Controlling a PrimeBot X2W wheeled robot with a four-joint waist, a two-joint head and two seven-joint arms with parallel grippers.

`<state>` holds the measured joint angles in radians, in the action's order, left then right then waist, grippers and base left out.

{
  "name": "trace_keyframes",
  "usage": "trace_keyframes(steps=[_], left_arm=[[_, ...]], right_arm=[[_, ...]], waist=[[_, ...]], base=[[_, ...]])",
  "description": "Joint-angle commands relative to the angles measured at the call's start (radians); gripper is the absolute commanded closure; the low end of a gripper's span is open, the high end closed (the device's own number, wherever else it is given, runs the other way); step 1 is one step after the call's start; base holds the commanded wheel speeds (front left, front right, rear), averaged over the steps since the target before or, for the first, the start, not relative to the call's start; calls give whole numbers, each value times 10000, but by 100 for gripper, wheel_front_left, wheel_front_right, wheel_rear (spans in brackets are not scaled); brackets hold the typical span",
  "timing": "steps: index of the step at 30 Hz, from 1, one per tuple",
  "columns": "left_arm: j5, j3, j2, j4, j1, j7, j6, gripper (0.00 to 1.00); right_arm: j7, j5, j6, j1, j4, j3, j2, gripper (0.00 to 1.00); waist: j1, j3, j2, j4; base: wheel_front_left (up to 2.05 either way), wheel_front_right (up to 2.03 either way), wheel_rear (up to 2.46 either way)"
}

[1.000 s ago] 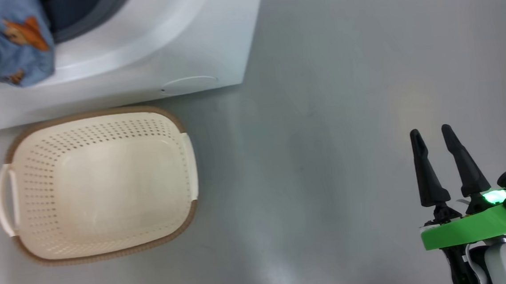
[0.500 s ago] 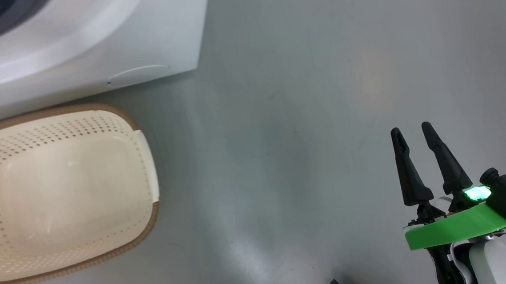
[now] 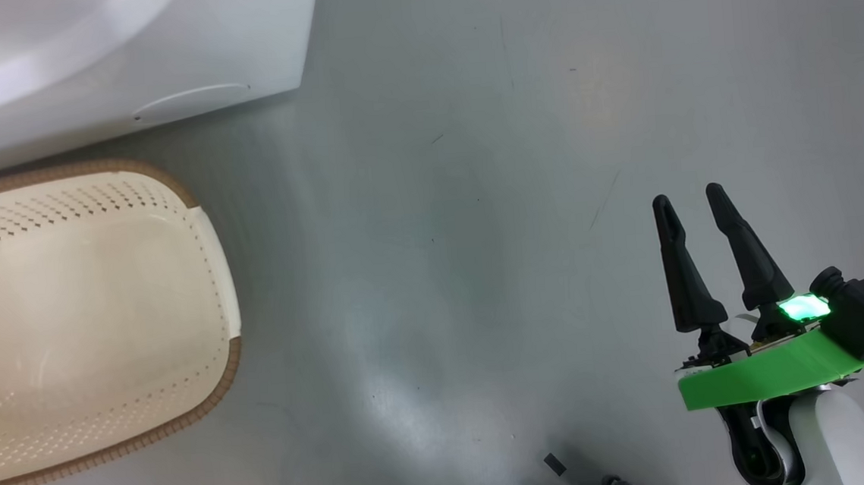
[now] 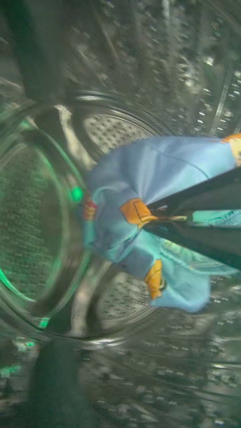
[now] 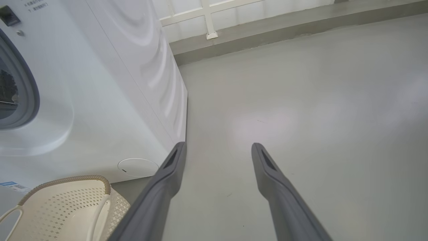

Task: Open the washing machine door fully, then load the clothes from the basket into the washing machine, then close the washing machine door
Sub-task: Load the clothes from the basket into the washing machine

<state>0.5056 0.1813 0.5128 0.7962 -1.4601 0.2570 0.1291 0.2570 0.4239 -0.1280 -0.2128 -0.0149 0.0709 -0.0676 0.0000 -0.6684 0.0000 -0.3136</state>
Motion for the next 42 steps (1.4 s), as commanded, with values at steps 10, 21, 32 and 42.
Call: trace_keyframes(steps=[10,21,32,42], left_arm=[[62,249,78,1713,667,46,14,0],[510,391,-294,1757,1272,47,15,0],[118,-382,-1018,741,3335,47,15,0],[-426,-899,-1519,-386,4905,47,15,0]], right_arm=[[48,3,-27,31,192,213,-72,0],[48,-20,-27,-23,182,187,-160,0],[48,-66,-27,117,172,-35,-458,0],[48,-65,-27,314,81,-167,-726,0]], waist=[[0,24,0,218],[0,184,0,480],[0,759,0,1038],[0,1346,0,1505]], base=[[0,0,0],[0,0,0],[0,0,0],[0,0,0]])
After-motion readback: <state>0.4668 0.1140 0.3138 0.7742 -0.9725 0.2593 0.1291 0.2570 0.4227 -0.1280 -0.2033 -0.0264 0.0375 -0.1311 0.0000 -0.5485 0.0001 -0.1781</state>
